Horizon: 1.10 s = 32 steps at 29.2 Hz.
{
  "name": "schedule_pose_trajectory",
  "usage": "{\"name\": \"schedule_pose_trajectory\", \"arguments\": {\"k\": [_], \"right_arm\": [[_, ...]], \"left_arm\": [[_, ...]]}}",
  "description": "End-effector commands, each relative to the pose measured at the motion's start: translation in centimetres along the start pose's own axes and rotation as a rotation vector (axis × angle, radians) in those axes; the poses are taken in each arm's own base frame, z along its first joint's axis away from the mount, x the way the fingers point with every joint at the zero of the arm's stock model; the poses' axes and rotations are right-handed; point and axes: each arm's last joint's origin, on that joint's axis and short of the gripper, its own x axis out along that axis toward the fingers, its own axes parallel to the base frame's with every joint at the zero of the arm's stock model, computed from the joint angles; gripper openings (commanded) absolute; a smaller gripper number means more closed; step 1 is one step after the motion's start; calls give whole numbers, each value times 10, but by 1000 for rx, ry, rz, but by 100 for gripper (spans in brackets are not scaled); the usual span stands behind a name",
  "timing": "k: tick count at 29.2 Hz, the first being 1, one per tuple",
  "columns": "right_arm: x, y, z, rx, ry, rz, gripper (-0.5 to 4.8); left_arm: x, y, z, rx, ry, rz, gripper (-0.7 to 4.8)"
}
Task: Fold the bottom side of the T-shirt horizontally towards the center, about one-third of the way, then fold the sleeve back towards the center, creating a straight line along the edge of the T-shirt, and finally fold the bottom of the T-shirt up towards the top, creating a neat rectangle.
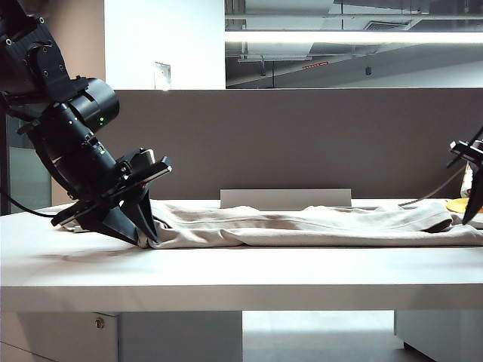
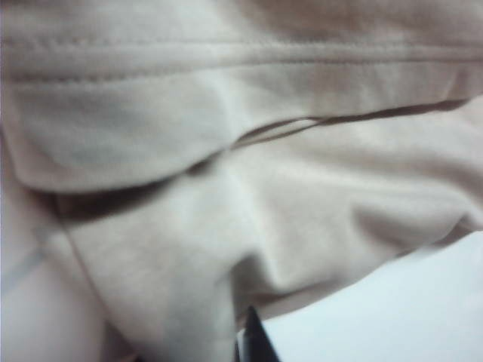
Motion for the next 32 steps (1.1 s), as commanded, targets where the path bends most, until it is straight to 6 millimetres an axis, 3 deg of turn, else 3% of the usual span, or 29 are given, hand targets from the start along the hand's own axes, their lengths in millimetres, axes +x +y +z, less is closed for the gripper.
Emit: {"name": "schedule_pose_trajectory", "arguments": {"k": [1, 18, 26, 32], "right_arm": [[-3, -2, 2, -4, -16, -23, 181], [0, -3, 4, -33, -42, -59, 180], [18, 0, -4, -30, 28, -44, 177], [23, 5, -6, -43, 42, -35, 40]], "left_arm": [[0, 0, -1, 16, 8, 5, 92], [0, 0, 0, 18, 3, 6, 92], [0, 0, 0, 17, 3, 6, 92], [0, 0, -1, 16, 7, 6, 89]]}}
